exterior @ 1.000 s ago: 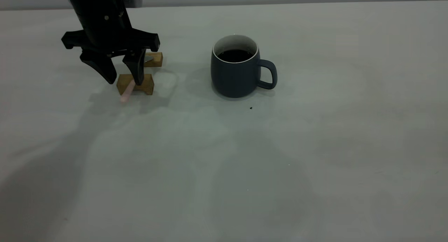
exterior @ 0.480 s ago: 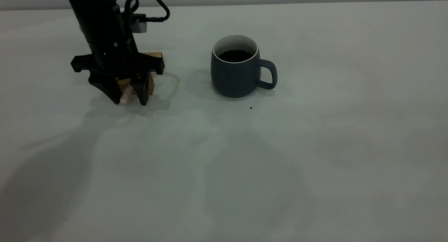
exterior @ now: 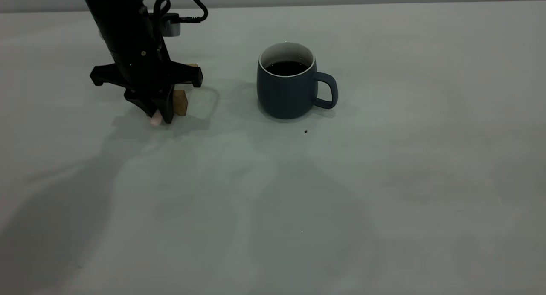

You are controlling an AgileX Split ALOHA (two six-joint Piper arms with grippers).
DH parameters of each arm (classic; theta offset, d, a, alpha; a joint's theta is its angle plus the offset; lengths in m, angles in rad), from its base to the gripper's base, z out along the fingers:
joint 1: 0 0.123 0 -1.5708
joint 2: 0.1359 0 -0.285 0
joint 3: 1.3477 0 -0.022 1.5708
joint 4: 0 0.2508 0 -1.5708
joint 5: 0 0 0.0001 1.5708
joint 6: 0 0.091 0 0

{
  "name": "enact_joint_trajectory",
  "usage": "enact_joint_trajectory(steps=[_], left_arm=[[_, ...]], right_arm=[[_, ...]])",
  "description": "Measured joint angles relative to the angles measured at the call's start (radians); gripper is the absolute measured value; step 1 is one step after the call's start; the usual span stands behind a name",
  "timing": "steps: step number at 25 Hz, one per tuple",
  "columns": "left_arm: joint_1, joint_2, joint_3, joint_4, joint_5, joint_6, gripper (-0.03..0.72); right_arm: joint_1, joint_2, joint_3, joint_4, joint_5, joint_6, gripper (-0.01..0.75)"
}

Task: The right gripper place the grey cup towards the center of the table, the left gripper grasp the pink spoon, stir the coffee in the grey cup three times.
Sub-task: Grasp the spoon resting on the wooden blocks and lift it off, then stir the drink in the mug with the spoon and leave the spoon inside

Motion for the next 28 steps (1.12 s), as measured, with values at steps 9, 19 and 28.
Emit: enact_joint_trajectory(steps=[9,19,28], left_arm=[[0.0,-0.23,0.0,-0.462,0.132,-0.04,0.124],[0.0,-0.296,0.0,-1.331,0.361,-0.178,0.124],[0.0,-0.293,0.0,-1.542,0.376,-0.467,0.124]], right_arm=[[0.0,0.0,0.0,0.0,0.0,0.0,0.406],[0.0,0.0,0.0,0.0,0.0,0.0,0.406],[0.0,0.0,0.0,0.0,0.0,0.0,0.399]])
